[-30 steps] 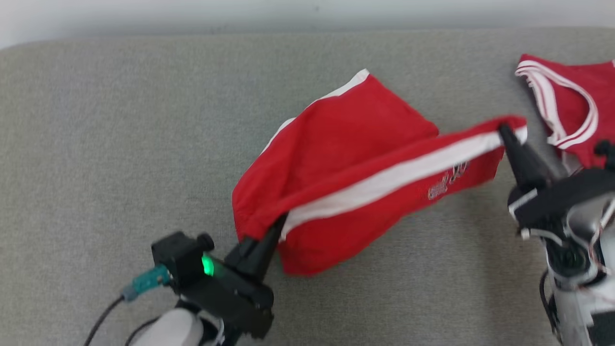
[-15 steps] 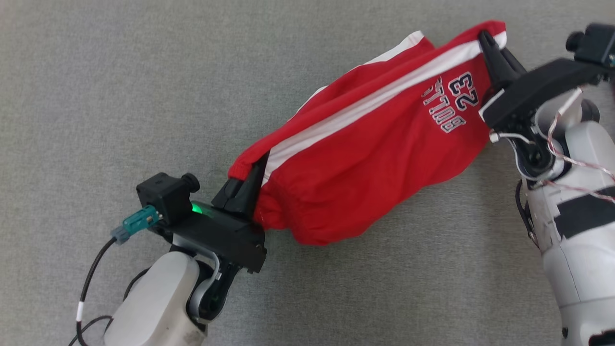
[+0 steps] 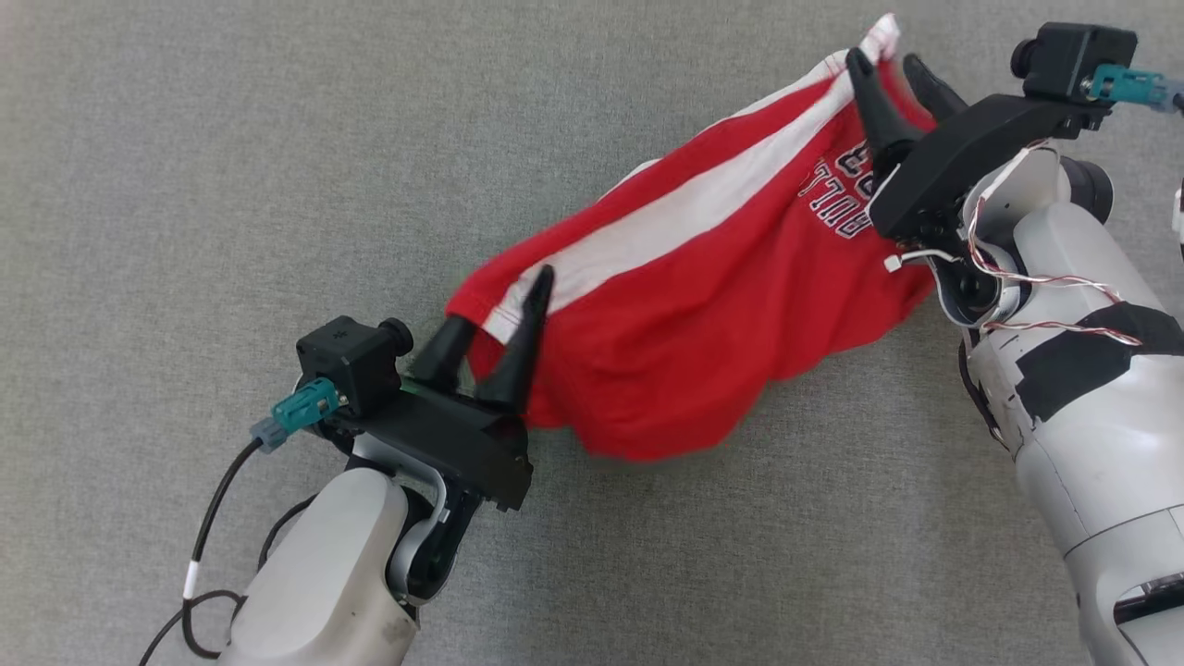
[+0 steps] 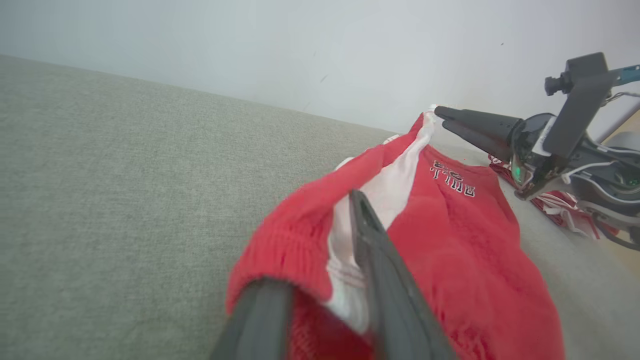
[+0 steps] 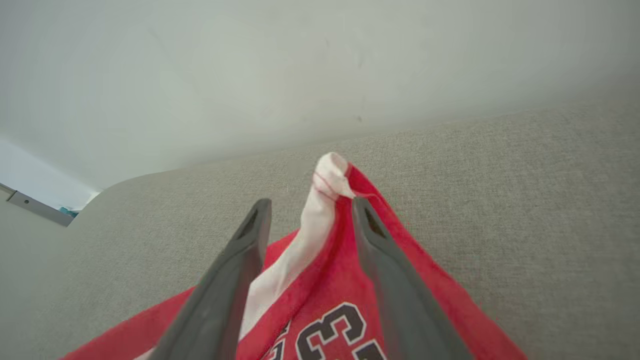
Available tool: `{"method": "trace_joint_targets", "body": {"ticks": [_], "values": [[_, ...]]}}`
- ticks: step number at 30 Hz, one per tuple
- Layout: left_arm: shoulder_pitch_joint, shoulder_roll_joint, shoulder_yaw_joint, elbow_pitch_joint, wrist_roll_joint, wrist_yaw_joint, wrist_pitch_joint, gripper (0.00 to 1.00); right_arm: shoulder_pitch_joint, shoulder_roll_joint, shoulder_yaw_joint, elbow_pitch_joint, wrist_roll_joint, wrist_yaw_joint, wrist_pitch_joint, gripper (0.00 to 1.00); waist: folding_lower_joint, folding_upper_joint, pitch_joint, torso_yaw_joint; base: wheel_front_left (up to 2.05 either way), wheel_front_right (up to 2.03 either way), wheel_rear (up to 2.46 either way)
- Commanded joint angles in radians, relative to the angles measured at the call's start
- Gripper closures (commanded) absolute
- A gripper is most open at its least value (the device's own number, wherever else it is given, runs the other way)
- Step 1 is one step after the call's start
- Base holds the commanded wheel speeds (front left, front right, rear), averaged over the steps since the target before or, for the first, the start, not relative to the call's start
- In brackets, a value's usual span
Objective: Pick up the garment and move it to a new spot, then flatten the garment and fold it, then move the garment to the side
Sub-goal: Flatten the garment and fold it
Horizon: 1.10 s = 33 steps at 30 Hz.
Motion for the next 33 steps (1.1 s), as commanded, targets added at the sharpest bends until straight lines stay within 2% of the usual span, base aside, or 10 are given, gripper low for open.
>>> {"method": "trace_joint_targets", "body": {"ticks": [1, 11, 18, 27, 33], "values": [[0.011, -0.001, 0.007, -0.002, 0.014, 0.0, -0.002, 0.0, 0.003, -0.013, 0.013, 0.006, 0.013, -0.002, -0.009, 0.0, -0.0001, -0.0001, -0.016, -0.003, 0.0, 0.0, 0.0], [0.166, 0.015, 0.094, -0.133, 0.116, 0.005, -0.002, 0.0, 0.085, -0.119, 0.122, 0.009, 0.094, -0.002, -0.048, 0.0, -0.0001, -0.0001, -0.087, -0.002, 0.0, 0.0, 0.0], [0.277, 0.008, 0.239, -0.271, 0.186, 0.035, -0.002, 0.0, 0.139, -0.181, 0.158, 0.039, 0.126, -0.002, -0.07, 0.0, -0.0001, -0.0001, -0.1, 0.023, 0.0, 0.0, 0.0], [0.352, -0.033, 0.438, -0.401, 0.354, 0.064, -0.001, 0.0, 0.135, -0.186, 0.187, 0.102, 0.142, -0.002, -0.086, 0.0, -0.0001, -0.0001, -0.08, 0.029, 0.0, 0.0, 0.0], [0.391, -0.062, 0.494, -0.381, 0.425, 0.053, -0.001, 0.0, 0.122, -0.169, 0.21, 0.155, 0.146, -0.002, -0.086, 0.0, -0.0001, -0.0001, -0.07, 0.035, 0.0, 0.0, 0.0]]}}
